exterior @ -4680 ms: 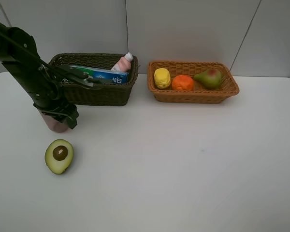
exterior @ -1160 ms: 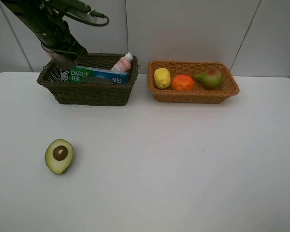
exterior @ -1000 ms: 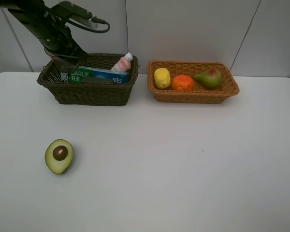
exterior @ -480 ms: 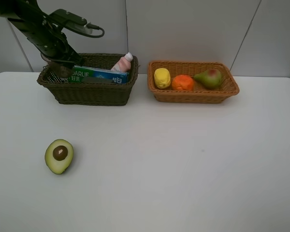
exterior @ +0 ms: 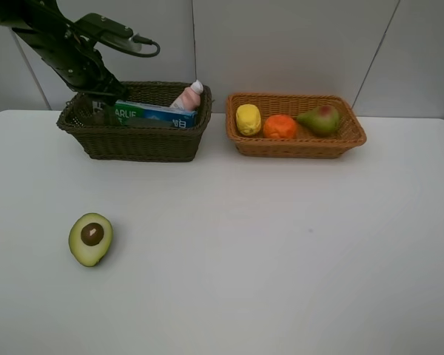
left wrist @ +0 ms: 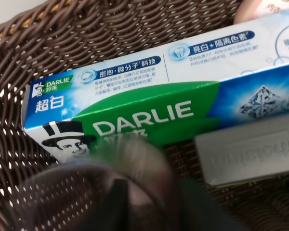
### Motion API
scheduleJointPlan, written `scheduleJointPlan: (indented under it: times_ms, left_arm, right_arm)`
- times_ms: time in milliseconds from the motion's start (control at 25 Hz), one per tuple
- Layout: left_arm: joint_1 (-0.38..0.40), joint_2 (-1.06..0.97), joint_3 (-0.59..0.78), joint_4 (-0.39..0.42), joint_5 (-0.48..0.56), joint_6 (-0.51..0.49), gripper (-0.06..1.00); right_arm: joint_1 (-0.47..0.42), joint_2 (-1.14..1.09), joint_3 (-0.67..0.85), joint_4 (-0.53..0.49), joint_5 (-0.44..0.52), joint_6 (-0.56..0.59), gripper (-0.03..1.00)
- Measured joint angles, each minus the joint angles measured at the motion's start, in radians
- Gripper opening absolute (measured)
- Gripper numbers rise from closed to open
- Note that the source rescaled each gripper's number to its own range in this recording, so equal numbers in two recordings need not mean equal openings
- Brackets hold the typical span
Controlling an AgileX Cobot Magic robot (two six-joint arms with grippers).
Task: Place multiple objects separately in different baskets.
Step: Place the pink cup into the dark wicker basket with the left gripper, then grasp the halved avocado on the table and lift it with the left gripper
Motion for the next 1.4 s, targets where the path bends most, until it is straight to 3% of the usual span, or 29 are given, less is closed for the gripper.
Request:
scheduleJointPlan:
  times_ms: [120,240,840,1200,1400]
  left_arm:
    - [0.0,0.0,0.0,0.0,0.0,0.033,0.83]
    - [0.0,0.0,0.0,-0.001,0.0,0.05,0.97]
    - [0.0,-0.017,0.0,-0.026,0.062,0.055,1.0]
    - [0.0,-0.116,0.0,-0.056,0.218,0.085,1.0]
    - [-0.003,-0.165,0.0,-0.076,0.343,0.153,1.0]
  right_arm:
    - [0.0,0.0,0.0,0.0,0.0,0.0,1.0]
    - [0.0,0.0,0.0,0.0,0.0,0.0,1.0]
    - [0.0,0.0,0.0,0.0,0.0,0.0,1.0]
    - [0.0,0.0,0.0,0.0,0.0,0.0,1.0]
    - [0.0,0.0,0.0,0.0,0.0,0.0,1.0]
